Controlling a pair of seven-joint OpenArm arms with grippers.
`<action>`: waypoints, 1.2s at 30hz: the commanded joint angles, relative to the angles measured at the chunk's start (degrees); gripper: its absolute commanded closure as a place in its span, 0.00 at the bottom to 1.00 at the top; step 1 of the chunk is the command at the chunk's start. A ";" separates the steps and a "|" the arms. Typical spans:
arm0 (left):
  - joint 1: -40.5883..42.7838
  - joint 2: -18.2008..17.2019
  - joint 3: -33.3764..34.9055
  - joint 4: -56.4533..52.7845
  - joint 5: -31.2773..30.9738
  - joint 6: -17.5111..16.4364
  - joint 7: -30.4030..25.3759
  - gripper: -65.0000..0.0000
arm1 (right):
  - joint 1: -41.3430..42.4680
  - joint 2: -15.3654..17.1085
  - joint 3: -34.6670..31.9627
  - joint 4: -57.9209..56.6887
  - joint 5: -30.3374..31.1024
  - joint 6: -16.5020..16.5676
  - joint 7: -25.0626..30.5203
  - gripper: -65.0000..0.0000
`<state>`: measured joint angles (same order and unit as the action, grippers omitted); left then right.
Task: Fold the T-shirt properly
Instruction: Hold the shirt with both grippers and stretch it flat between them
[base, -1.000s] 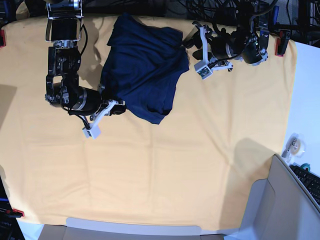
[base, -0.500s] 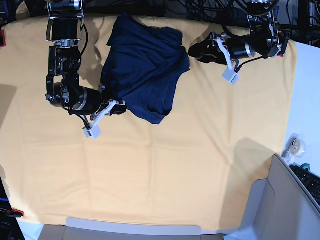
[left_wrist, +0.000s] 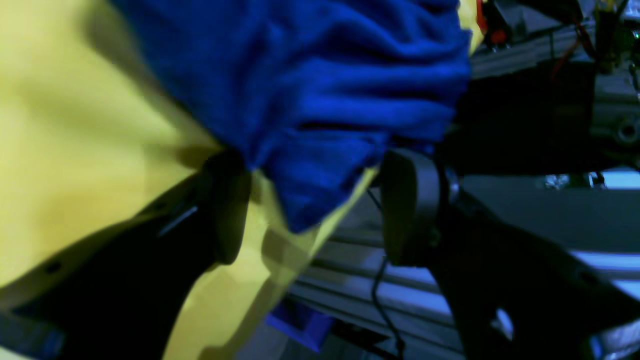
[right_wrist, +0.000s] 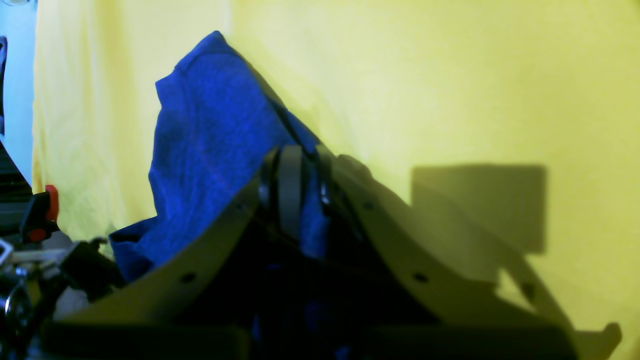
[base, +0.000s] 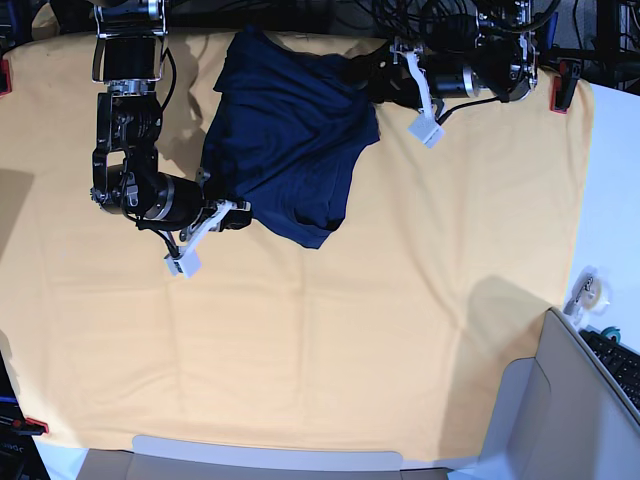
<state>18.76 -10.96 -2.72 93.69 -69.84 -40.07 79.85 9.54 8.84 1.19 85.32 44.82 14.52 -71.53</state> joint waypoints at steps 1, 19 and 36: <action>-0.26 -0.51 -0.05 0.86 -1.15 0.07 0.15 0.40 | 1.32 -0.09 0.08 0.97 0.94 0.38 0.71 1.00; -2.02 3.44 -0.22 0.68 -0.62 9.88 0.15 0.42 | 1.23 -0.89 0.35 0.97 0.94 0.38 0.71 1.00; -5.36 5.20 -0.22 -6.44 -0.71 16.47 0.15 0.43 | 1.23 -0.89 0.35 0.97 0.94 0.29 0.71 1.00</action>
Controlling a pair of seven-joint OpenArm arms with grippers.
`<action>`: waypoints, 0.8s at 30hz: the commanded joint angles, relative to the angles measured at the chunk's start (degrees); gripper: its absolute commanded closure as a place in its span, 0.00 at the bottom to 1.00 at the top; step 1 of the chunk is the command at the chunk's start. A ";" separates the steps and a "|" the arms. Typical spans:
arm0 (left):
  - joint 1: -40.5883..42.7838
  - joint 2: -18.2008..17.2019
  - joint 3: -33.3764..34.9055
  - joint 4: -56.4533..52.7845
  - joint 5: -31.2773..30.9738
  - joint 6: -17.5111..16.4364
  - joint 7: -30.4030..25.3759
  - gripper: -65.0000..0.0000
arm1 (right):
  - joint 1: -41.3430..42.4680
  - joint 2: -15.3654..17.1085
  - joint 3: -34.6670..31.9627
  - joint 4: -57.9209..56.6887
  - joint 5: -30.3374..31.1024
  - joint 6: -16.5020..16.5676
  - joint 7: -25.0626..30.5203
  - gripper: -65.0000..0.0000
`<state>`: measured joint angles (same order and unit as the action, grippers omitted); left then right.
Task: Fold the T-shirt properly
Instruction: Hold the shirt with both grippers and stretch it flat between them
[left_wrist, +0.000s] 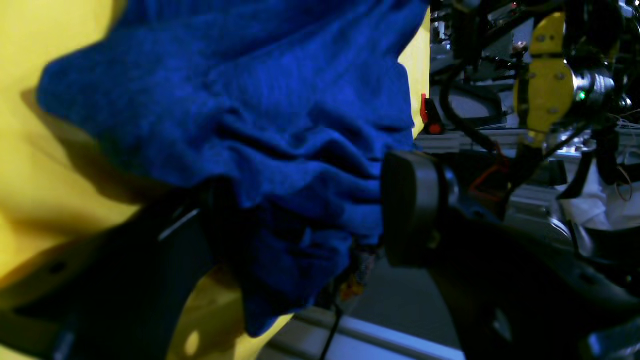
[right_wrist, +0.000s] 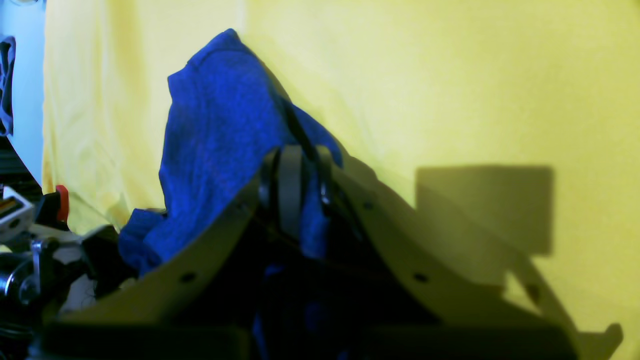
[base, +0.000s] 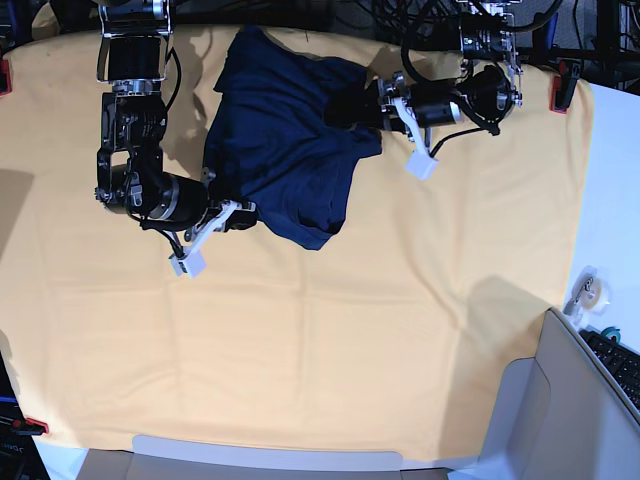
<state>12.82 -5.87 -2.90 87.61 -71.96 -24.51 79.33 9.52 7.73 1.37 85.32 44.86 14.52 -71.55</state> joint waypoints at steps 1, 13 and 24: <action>0.59 0.11 -0.05 -0.36 1.41 0.91 0.67 0.43 | 1.25 0.23 0.17 0.97 0.90 0.29 0.74 1.00; 1.29 0.11 0.21 -0.18 7.13 1.00 0.67 0.56 | 1.25 0.32 0.17 0.97 0.90 0.29 0.74 1.00; 1.29 -2.88 3.38 6.14 14.16 5.66 -0.34 0.56 | 1.34 0.41 0.17 0.97 0.90 0.29 0.74 1.00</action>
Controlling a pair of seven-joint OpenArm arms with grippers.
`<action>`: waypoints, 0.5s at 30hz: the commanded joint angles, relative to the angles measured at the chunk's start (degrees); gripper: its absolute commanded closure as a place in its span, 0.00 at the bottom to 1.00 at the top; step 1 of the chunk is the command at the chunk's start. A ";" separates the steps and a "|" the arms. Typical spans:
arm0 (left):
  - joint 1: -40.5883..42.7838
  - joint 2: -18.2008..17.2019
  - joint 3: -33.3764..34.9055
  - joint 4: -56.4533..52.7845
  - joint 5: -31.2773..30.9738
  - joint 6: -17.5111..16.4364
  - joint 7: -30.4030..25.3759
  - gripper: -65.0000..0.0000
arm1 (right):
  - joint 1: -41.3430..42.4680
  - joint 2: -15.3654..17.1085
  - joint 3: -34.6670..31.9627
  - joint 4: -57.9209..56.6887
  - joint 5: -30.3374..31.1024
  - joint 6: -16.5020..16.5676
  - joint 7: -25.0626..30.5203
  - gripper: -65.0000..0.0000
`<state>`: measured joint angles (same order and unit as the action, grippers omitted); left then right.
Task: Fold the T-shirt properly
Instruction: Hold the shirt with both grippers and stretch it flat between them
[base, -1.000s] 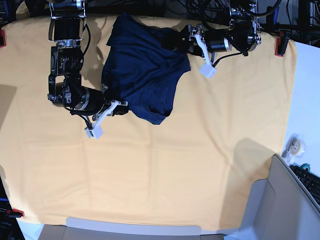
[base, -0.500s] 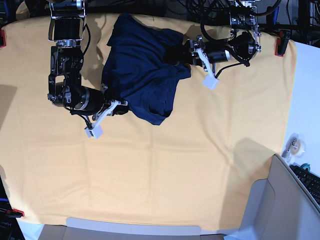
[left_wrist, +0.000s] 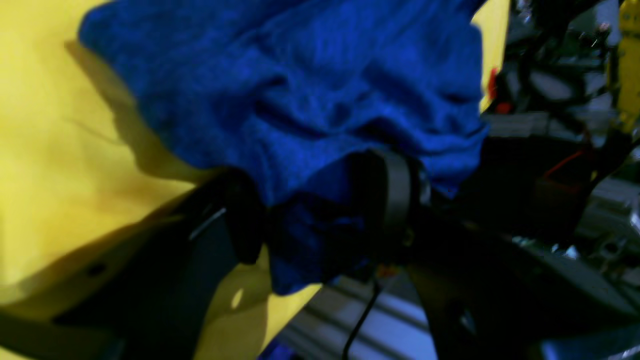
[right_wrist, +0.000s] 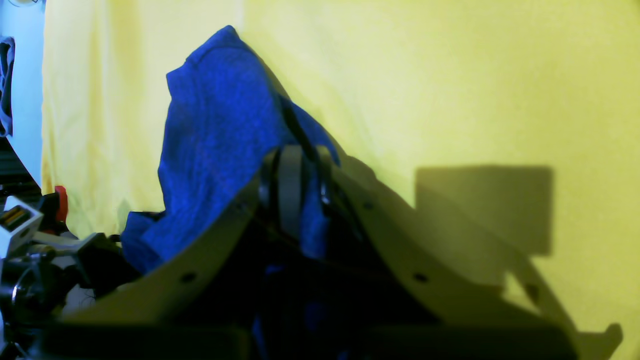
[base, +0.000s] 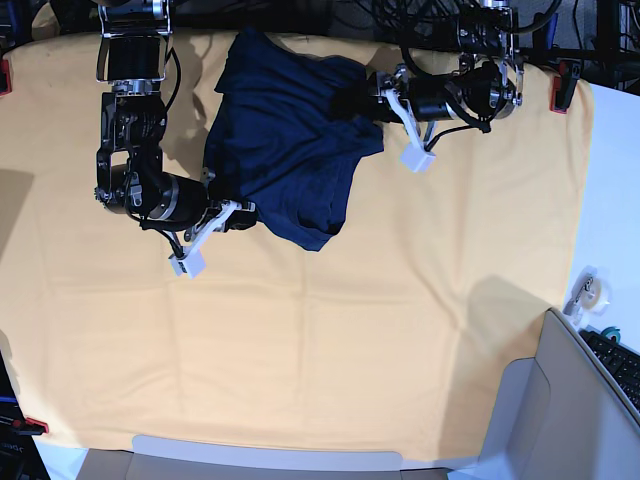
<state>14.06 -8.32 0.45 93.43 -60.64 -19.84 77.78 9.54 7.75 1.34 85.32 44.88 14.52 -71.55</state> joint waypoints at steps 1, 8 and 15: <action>0.04 -0.69 0.65 0.33 2.84 1.07 1.21 0.56 | 1.32 0.38 0.19 0.97 0.88 0.29 0.74 1.00; 0.04 -0.17 3.38 0.33 2.66 1.07 1.30 0.56 | 1.32 0.47 0.19 0.97 0.88 0.29 0.74 1.00; 0.04 2.12 5.22 0.33 2.66 1.07 1.04 0.57 | 1.32 0.47 0.28 0.97 0.88 0.29 0.74 1.00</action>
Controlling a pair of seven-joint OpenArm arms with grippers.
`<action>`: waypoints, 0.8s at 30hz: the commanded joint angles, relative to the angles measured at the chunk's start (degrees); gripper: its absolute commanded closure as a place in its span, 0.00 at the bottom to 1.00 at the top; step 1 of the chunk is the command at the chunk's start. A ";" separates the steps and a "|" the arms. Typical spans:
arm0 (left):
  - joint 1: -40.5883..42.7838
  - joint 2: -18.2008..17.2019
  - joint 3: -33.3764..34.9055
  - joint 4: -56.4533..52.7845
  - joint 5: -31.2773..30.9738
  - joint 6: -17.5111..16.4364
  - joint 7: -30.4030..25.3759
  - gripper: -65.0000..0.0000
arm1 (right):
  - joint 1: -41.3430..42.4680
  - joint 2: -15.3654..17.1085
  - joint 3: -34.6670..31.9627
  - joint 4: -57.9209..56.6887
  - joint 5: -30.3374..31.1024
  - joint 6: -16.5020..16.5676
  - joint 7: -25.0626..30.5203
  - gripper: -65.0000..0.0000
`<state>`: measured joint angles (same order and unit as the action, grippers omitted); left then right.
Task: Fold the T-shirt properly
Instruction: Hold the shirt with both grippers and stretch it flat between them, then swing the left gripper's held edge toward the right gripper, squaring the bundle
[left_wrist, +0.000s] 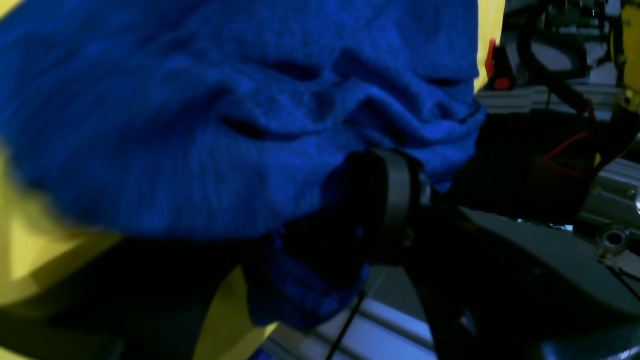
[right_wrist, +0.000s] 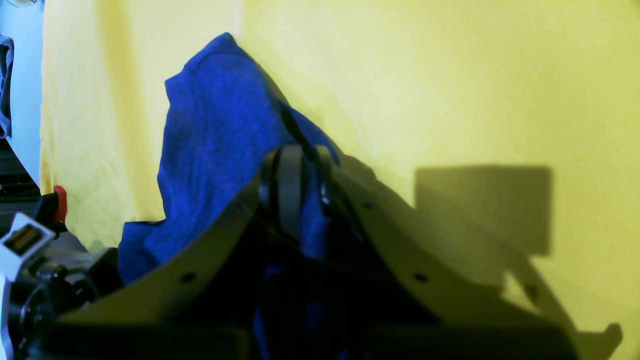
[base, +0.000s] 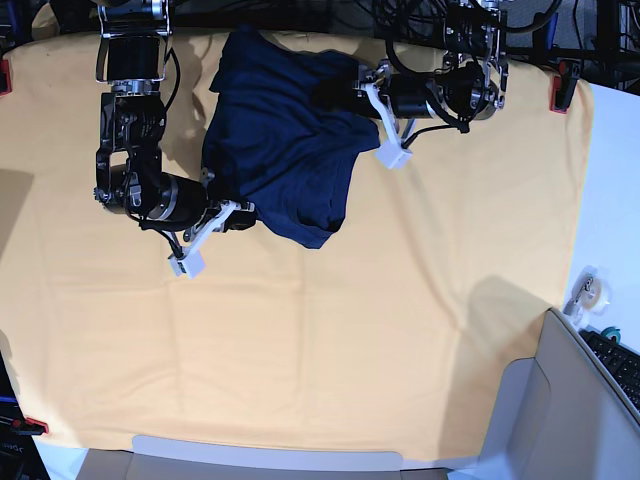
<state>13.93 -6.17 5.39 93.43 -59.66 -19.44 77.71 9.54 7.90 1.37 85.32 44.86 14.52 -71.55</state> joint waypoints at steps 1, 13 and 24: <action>0.18 -0.02 0.28 0.33 1.68 0.58 1.10 0.57 | 1.32 0.32 0.26 0.97 0.90 0.29 0.74 1.00; -0.53 -3.19 -0.24 0.51 1.68 0.41 1.01 1.00 | 1.49 0.32 0.26 2.55 0.90 0.29 0.74 1.00; -9.41 -13.65 0.46 2.26 1.94 0.58 1.45 1.00 | -1.85 1.29 0.26 8.26 0.81 0.29 0.65 1.00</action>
<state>5.26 -19.25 5.96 95.07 -56.95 -19.05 79.13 6.59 8.75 1.45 92.44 44.75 14.52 -71.79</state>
